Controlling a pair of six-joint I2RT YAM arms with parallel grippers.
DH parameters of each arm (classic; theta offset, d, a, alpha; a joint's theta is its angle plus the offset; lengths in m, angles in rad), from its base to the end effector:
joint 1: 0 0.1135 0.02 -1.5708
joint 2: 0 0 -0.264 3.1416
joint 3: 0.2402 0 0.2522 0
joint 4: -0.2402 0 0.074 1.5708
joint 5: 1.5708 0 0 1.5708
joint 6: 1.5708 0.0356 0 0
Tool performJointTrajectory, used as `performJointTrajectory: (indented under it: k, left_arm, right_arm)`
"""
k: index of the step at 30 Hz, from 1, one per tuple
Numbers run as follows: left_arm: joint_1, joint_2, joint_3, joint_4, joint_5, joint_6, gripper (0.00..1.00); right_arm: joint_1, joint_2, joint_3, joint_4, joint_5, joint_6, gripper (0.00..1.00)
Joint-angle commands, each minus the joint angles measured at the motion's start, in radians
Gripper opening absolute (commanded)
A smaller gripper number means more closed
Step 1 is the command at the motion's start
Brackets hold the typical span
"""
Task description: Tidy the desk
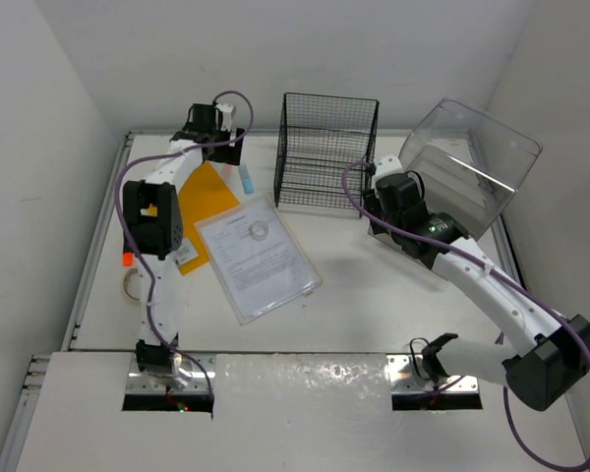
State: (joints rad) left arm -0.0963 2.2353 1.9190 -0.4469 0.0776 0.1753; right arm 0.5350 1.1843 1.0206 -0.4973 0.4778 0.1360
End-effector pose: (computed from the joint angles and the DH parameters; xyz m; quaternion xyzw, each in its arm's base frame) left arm 0.5107 -0.0521 0.2265 0.1395 0.9084 -0.0201 0.3937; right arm 0.2280 0.1161 0.3125 -0.0711 0.8761 -0.0602 0.4731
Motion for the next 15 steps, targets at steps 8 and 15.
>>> performJointTrajectory:
  k: [8, 15]
  left_arm:
    - [0.009, 0.219, 0.244, 0.023, -0.134, -0.082, 0.64]
    - [0.009, 0.287, 0.258, 0.017, -0.121, -0.082, 0.56]
  right_arm:
    - [0.016, -0.018, -0.034, 0.043, -0.002, 0.028, 0.52]
    - [0.016, -0.012, -0.025, 0.048, -0.005, 0.025, 0.52]
